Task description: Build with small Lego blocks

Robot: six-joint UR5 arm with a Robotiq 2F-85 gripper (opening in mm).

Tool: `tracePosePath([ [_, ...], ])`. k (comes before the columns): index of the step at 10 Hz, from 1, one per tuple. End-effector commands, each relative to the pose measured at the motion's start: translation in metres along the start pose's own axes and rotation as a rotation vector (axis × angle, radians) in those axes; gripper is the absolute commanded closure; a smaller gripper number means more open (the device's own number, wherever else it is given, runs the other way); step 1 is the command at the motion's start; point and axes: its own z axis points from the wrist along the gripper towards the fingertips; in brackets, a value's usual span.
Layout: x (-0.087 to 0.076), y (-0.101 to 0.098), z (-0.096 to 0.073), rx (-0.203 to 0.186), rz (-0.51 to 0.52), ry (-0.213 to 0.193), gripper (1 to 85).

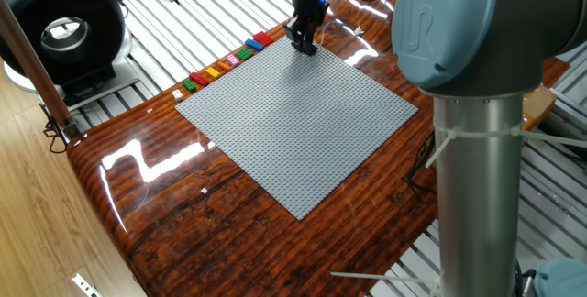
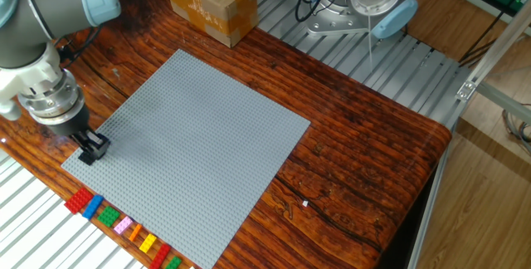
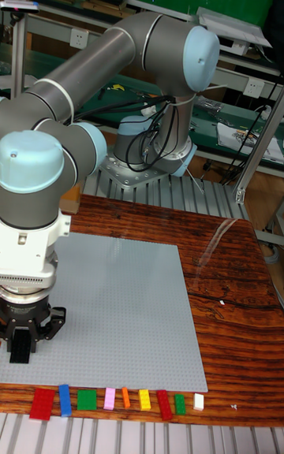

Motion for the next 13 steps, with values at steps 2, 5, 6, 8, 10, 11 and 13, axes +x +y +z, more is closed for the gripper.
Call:
tracePosePath([
  [2,-0.003,0.0,-0.004,-0.017,0.01,-0.002,45.7],
  [5,-0.004,-0.008,-0.004,0.003,-0.007,-0.001,45.7],
  [6,-0.004,-0.009,-0.004,0.006,-0.008,-0.002,45.7],
  [8,-0.004,-0.011,-0.004,0.009,0.007,-0.004,50.0],
  [10,-0.005,-0.009,-0.003,0.009,0.039,-0.009,58.3],
  [11,-0.004,-0.007,-0.002,0.006,0.055,-0.011,63.3],
  [13,-0.003,-0.006,-0.002,0.003,0.078,-0.01,69.0],
])
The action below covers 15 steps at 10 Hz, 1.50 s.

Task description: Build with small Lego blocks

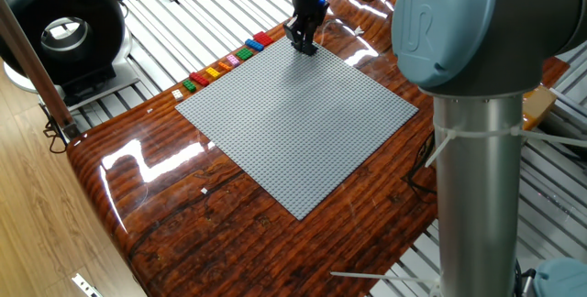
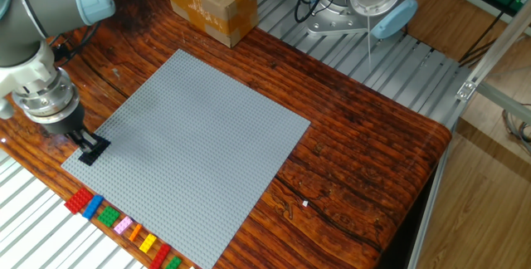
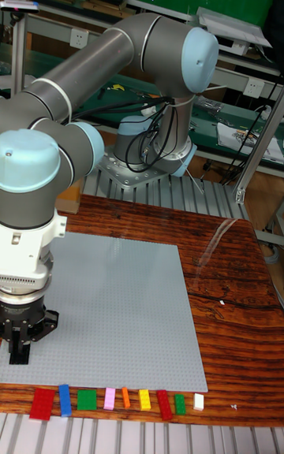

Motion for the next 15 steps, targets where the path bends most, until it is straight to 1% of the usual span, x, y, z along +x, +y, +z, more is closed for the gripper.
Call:
tracePosePath([
  [1,0.002,0.003,0.001,-0.012,0.047,-0.005,71.7],
  [2,0.004,0.002,0.001,-0.006,0.053,0.002,76.3],
  [3,0.005,-0.001,0.001,0.004,0.057,0.005,78.0],
  [4,0.007,-0.002,0.0,0.009,0.06,0.01,81.7],
  [6,0.005,-0.002,0.0,0.009,0.074,0.009,84.7],
  [7,0.004,-0.003,-0.001,0.017,0.075,0.01,84.7],
  [10,-0.001,-0.007,-0.001,0.017,0.052,-0.005,84.7],
  [11,-0.003,-0.005,0.0,0.003,0.055,-0.015,84.7],
  [14,-0.007,-0.003,0.001,-0.006,0.079,-0.032,84.7],
  [15,-0.009,-0.001,0.001,-0.015,0.087,-0.039,84.7],
])
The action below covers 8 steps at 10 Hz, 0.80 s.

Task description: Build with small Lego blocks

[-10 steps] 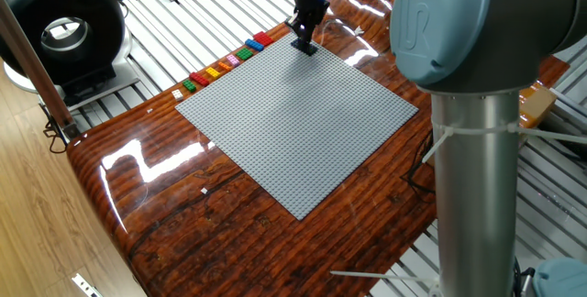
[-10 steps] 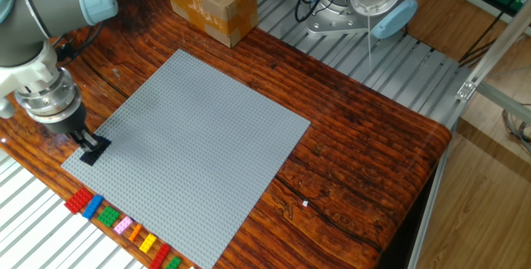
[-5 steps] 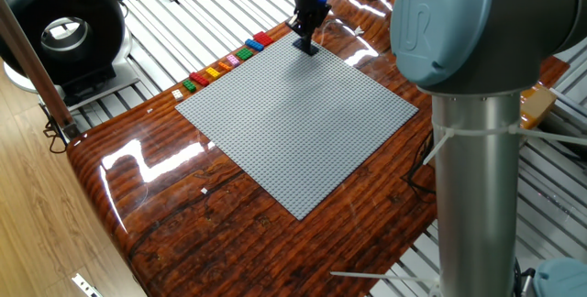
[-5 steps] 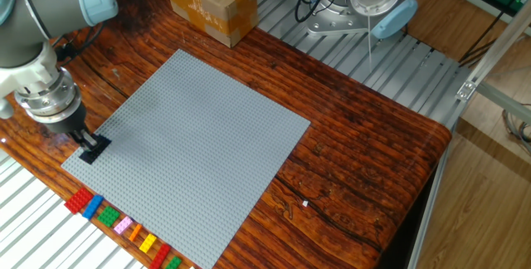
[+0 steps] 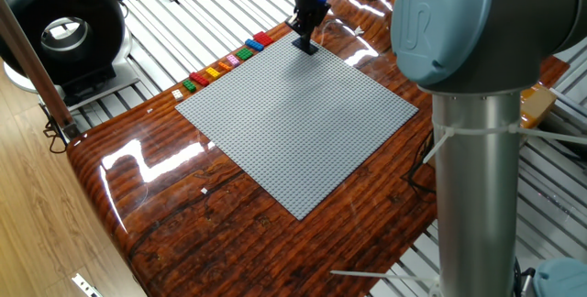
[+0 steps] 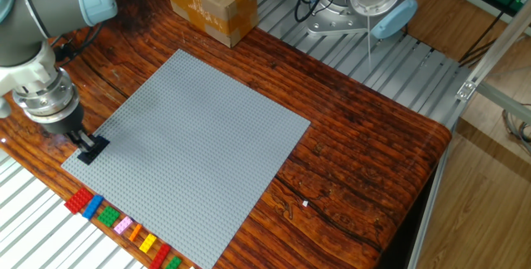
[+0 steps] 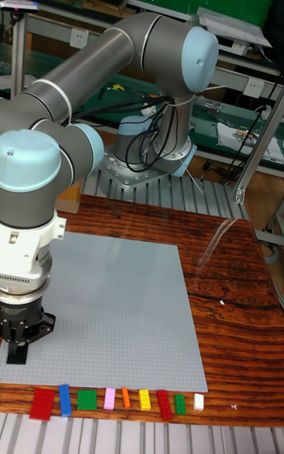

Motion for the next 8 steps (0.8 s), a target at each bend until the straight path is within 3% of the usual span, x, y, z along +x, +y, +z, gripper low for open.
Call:
tracePosePath([
  [1,-0.0054,0.0042,-0.0006,-0.027,0.026,-0.023,84.7],
  [8,-0.0097,0.0115,-0.0004,-0.069,0.086,-0.033,84.7],
])
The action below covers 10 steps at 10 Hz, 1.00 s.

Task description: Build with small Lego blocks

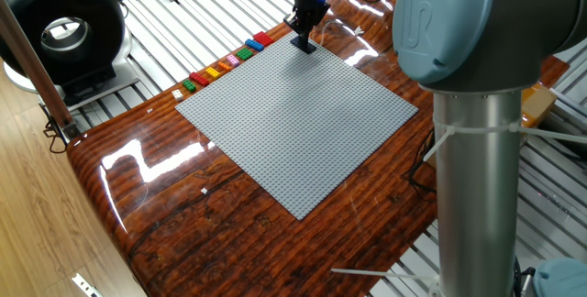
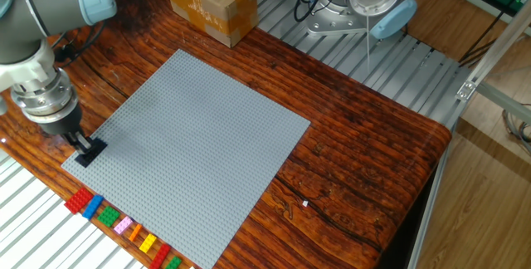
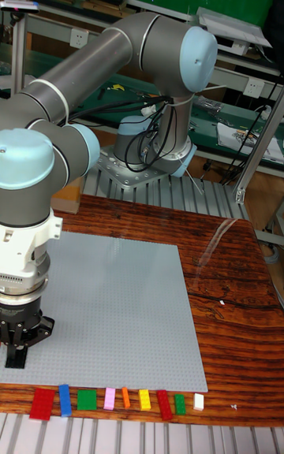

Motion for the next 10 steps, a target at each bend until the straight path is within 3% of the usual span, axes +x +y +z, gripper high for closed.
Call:
tracePosePath([
  [1,-0.0035,0.0047,-0.0011,-0.027,0.04,-0.011,84.7],
  [10,-0.0083,0.0042,0.0003,-0.035,0.042,-0.038,84.7],
])
